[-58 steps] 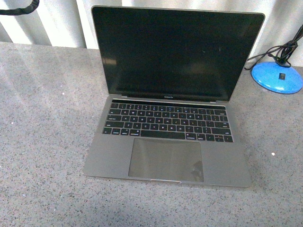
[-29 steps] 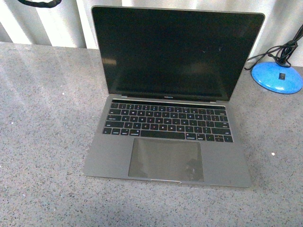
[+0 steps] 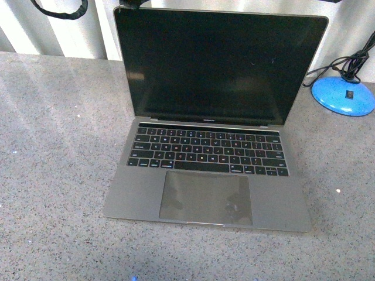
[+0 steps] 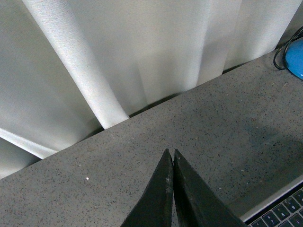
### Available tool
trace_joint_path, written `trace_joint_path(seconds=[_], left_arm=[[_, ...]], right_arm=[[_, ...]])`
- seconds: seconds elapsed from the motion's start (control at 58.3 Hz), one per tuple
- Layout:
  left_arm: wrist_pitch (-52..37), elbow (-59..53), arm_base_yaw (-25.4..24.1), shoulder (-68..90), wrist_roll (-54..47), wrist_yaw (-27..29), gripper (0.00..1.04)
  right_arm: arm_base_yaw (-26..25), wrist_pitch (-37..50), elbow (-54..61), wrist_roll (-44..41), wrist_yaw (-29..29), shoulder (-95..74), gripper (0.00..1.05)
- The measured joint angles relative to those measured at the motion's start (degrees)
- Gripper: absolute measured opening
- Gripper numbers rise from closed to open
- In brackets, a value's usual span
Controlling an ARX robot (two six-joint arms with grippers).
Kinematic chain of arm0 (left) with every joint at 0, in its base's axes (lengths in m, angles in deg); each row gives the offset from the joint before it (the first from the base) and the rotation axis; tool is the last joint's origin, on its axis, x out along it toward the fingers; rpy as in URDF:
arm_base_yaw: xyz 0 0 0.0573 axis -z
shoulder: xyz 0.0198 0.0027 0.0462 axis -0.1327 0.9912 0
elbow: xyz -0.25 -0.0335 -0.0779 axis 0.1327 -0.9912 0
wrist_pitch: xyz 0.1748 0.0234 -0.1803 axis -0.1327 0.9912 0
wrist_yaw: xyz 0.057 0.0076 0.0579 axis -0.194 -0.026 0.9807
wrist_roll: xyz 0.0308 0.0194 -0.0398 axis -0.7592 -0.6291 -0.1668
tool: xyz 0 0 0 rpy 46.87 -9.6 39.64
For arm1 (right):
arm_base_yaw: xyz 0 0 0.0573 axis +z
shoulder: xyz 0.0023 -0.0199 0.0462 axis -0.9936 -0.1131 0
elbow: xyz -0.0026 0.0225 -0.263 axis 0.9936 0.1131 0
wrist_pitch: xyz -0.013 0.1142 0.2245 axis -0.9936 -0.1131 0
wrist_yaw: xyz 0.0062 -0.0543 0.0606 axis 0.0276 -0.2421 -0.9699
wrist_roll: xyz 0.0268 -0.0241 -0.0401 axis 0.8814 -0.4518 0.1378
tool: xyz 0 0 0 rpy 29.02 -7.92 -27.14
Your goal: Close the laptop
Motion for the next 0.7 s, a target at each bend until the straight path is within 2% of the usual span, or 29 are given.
trace_joint_path(seconds=[0.703], left_arm=[[1.3,-1.9,0.0,-0.8,1.3,0.3,0.04]], right_arm=[[1.7,4.3,5.0,3.1,-0.2,0.4,0.01]])
